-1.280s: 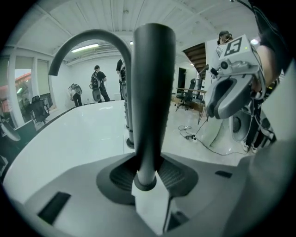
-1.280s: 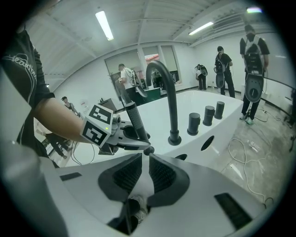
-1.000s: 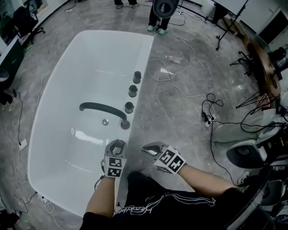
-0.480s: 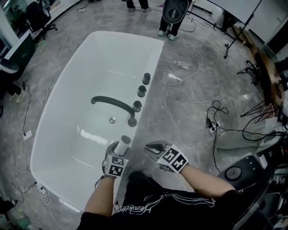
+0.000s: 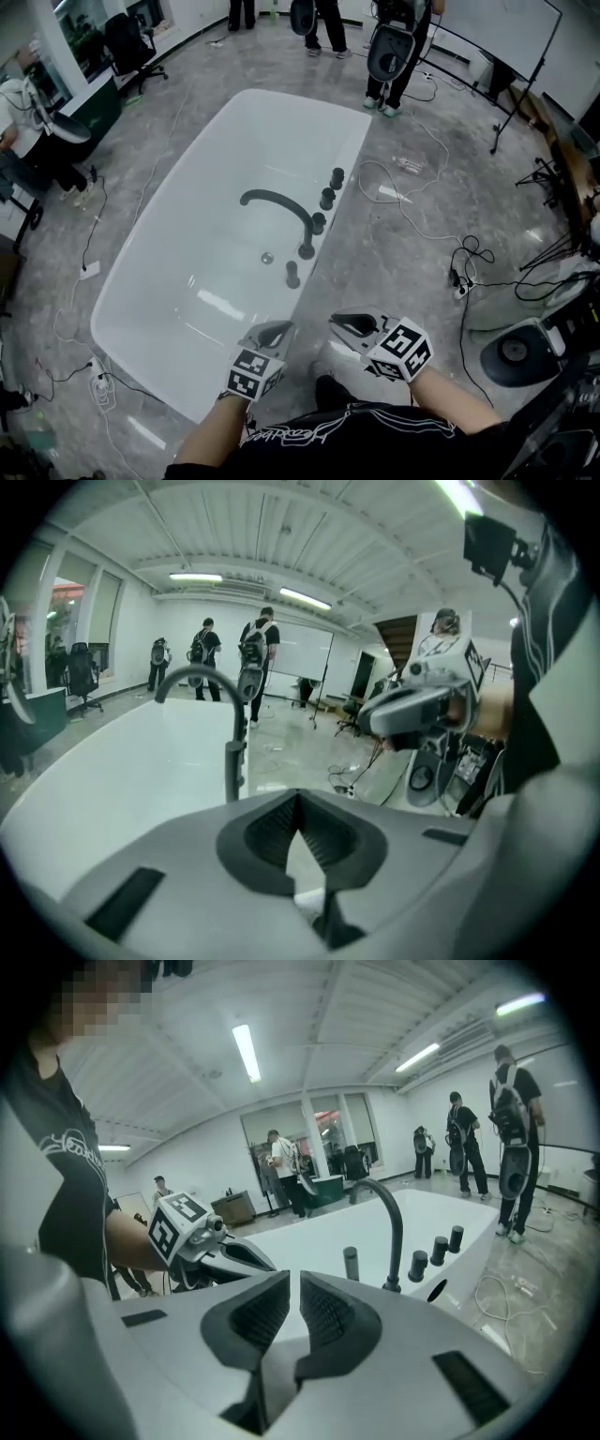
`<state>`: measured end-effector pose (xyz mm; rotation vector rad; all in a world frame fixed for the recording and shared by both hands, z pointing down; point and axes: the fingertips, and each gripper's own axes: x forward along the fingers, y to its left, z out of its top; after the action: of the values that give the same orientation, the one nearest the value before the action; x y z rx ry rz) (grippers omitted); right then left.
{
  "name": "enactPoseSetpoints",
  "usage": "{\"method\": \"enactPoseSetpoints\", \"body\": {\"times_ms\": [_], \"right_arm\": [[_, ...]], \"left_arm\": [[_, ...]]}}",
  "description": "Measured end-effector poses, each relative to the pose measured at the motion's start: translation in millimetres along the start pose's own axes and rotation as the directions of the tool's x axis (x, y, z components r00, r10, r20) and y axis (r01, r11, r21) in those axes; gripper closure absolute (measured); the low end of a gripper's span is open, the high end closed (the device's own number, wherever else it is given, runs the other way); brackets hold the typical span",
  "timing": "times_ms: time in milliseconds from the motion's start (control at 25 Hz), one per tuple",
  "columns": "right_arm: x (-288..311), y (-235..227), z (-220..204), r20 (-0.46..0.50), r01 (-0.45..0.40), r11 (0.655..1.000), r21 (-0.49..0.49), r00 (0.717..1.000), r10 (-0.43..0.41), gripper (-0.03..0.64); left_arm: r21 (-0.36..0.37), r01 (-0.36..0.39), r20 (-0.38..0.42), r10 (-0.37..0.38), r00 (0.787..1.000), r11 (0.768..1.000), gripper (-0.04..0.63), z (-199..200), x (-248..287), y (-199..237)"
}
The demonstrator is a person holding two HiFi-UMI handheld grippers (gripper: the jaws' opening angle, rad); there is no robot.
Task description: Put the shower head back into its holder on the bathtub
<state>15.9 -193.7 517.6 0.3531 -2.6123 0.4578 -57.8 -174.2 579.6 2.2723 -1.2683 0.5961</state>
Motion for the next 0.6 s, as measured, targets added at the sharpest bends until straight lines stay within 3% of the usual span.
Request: {"method": "enactPoseSetpoints", "body": {"times_ms": [80, 200, 400, 600], "right_arm": [[-18.1, 35.4, 8.5, 0.049, 0.014, 1.0, -0.015, 0.999, -0.014, 0.578], [-39.7, 93.7, 7.3, 0.098, 0.037, 0.999, -0.031, 0.995, -0.034, 0.58], [-91.7, 210.9, -11.9, 0.161, 0.013, 1.0, 0.002, 0.987, -0.013, 0.584], [-137.4, 289.3, -12.8, 0.248, 0.023, 1.0, 0.001, 0.968, -0.022, 0.594]], "left_arm": [[-0.007, 0.033, 0.065, -0.033, 0.997, 0.999, 0.592, 19.6, -39.9, -28.5], [0.041, 0.072, 0.136, -0.077, 0.988, 0.997, 0.592, 33.2, -108.2, -72.9], [0.128, 0.1, 0.202, -0.124, 0.972, 0.987, 0.592, 14.7, -209.0, -155.0], [0.174, 0.11, 0.249, -0.152, 0.957, 0.979, 0.592, 6.2, -270.6, -214.6]]}}
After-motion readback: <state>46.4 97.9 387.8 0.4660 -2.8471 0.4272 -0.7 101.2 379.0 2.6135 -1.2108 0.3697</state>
